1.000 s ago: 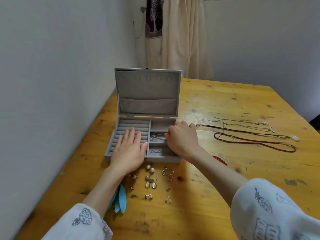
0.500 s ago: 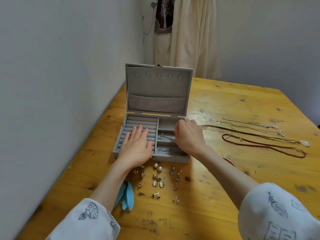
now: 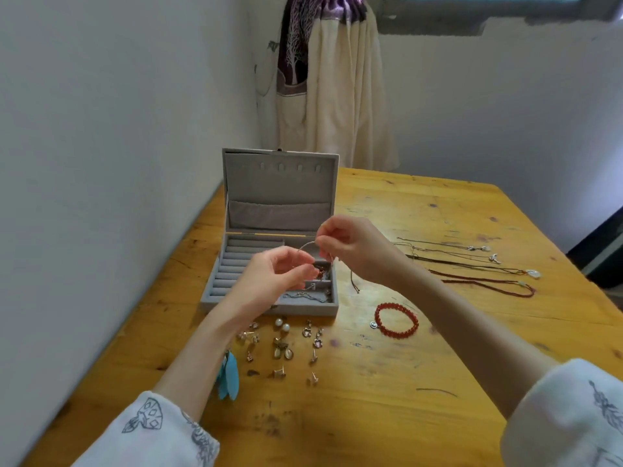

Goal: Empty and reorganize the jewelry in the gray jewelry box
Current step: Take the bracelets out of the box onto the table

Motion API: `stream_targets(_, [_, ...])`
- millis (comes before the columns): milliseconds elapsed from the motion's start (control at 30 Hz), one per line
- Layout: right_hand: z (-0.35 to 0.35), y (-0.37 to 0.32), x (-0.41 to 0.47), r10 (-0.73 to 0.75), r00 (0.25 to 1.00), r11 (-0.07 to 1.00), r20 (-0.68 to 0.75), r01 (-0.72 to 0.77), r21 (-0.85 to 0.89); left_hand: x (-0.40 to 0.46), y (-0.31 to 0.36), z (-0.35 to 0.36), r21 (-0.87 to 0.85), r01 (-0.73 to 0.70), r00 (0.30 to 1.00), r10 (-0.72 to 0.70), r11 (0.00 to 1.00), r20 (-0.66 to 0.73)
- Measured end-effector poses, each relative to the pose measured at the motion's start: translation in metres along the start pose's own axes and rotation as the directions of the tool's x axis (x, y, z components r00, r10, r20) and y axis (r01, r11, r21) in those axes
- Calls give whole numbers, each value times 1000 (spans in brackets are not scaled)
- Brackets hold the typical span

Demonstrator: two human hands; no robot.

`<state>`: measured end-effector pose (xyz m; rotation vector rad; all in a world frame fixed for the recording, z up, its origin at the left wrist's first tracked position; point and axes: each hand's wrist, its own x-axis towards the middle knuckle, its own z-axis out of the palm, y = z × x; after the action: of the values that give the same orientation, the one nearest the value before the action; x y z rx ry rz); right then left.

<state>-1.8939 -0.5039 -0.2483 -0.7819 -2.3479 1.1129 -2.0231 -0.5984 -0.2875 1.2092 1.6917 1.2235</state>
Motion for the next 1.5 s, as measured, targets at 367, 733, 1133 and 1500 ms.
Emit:
stream_targets(367, [-56,47,-72,300,944,852,136,-329,406,-9,18,55,-142,125,992,-123,982,20])
stream_targets(733, [-90,129,-127,547,836,809,-43,-514,285,10,10,164,333,38,997,-57,942,46])
stream_targets(1133, [-90,158,-127,466,855,827,-228,-512,-232,27,-2,204,728,-164,986,105,666,127])
stream_targets(1500, [-55,120,-87,269,929,907,-253,-333,-259,28,-4,136,674,-215,971,229,707,69])
